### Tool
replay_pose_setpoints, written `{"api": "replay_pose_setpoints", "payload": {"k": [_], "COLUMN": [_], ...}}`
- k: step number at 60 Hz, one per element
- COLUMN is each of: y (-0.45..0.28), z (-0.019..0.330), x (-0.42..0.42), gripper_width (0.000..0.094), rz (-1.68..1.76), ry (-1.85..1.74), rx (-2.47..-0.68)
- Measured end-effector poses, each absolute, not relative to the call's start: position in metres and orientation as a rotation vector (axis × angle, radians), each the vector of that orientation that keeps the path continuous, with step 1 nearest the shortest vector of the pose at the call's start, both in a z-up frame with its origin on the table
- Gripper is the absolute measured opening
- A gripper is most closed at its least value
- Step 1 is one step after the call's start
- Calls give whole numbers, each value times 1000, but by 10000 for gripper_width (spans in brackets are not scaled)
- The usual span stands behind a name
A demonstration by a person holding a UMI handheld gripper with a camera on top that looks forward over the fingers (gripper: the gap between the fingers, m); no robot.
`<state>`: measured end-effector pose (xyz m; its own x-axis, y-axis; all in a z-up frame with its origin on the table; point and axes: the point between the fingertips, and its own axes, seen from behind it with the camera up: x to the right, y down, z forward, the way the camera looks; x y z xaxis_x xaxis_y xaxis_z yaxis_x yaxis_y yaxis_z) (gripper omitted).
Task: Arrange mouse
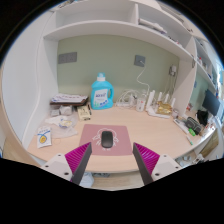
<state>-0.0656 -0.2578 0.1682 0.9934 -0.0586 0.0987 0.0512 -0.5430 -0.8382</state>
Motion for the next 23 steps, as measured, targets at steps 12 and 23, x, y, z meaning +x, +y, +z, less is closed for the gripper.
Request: {"api": "replay_pose_setpoints", "payload": {"k": [12, 23], "y": [-295, -307], "z": [171, 175], "x": [-75, -79], "gripper_width": [847, 851], "rz": [-126, -119], "ry": [-4, -13], "rx": [-2138, -2129]}}
